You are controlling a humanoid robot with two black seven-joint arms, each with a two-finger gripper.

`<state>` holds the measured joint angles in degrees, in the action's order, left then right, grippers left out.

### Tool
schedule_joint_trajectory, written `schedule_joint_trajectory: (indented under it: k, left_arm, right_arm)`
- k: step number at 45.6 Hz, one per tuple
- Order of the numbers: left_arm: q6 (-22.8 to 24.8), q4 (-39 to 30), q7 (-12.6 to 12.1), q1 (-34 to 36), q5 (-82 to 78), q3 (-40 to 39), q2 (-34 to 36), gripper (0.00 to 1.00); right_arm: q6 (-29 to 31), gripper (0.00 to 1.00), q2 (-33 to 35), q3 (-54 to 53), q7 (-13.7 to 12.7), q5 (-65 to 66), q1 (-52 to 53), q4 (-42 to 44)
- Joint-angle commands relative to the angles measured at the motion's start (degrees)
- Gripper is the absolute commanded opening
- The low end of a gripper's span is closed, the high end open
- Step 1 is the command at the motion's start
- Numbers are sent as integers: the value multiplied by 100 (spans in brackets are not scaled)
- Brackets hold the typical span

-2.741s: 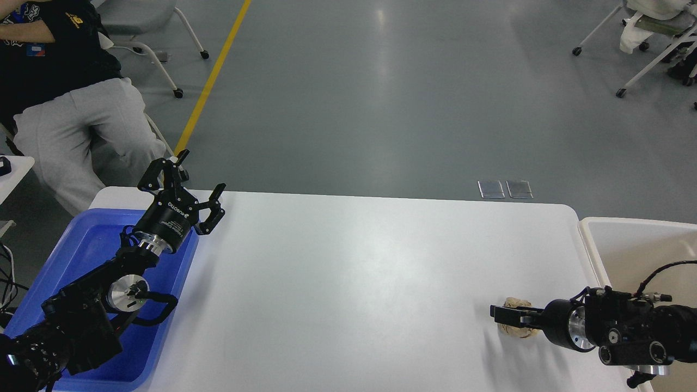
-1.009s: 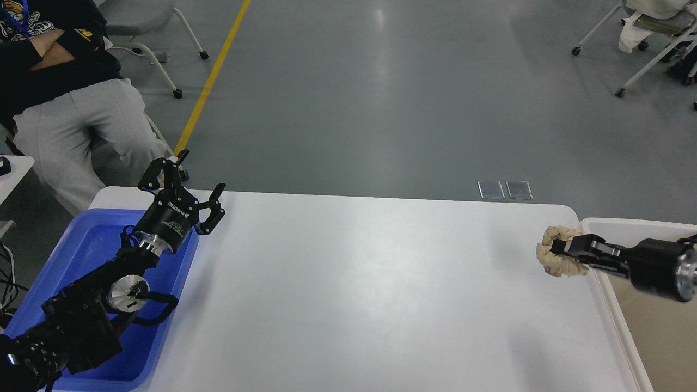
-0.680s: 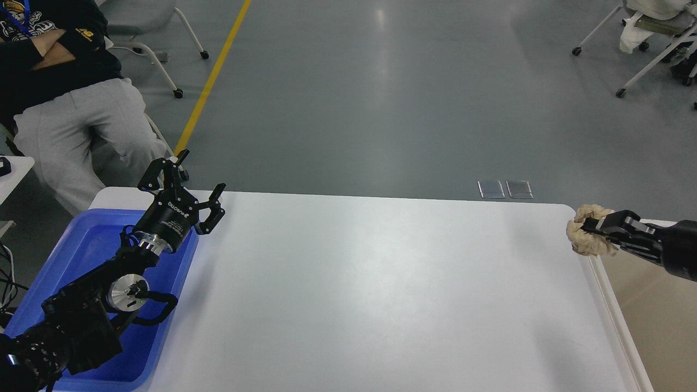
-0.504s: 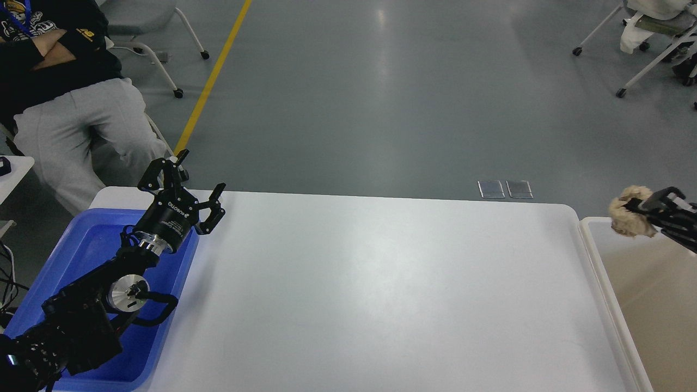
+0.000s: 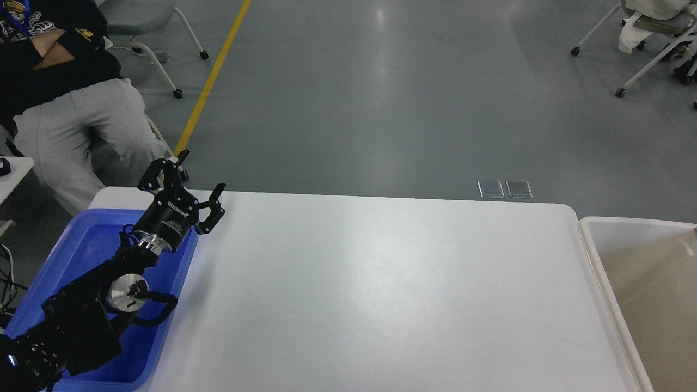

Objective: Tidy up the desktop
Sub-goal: 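Lift the paper ball and carry it over the white bin, then lower the right gripper into the white bin and release the ball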

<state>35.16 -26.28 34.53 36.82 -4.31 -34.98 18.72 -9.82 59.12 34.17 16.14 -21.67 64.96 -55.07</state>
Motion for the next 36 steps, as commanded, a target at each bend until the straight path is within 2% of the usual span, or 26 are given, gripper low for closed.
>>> schedule_joint_trajectory:
  k: [1,12,15,28,36]
  left_arm:
    - [0,0,1,1,0,0,0,100]
    - [0,0,1,1,0,0,0,100]
    - [0,0,1,1,0,0,0,100]
    - [0,0,1,-8,0,0,0,100]
    - [0,0,1,1,0,0,0,100]
  right_arm:
    - [-863,0,-1050,-1877,-453,-1050,-1784,1120]
    - [-960,0,-2457,-3328,-971,-997,-2839,2913]
    - [-881,0,-2703,-3715,-1200,-988,-2980,3449]
    - [-618,0,-3161,-4744,-1798,-786,-3130,4320]
    - [-512,0,-3293,-4946,-1851,-786,-3200,4461]
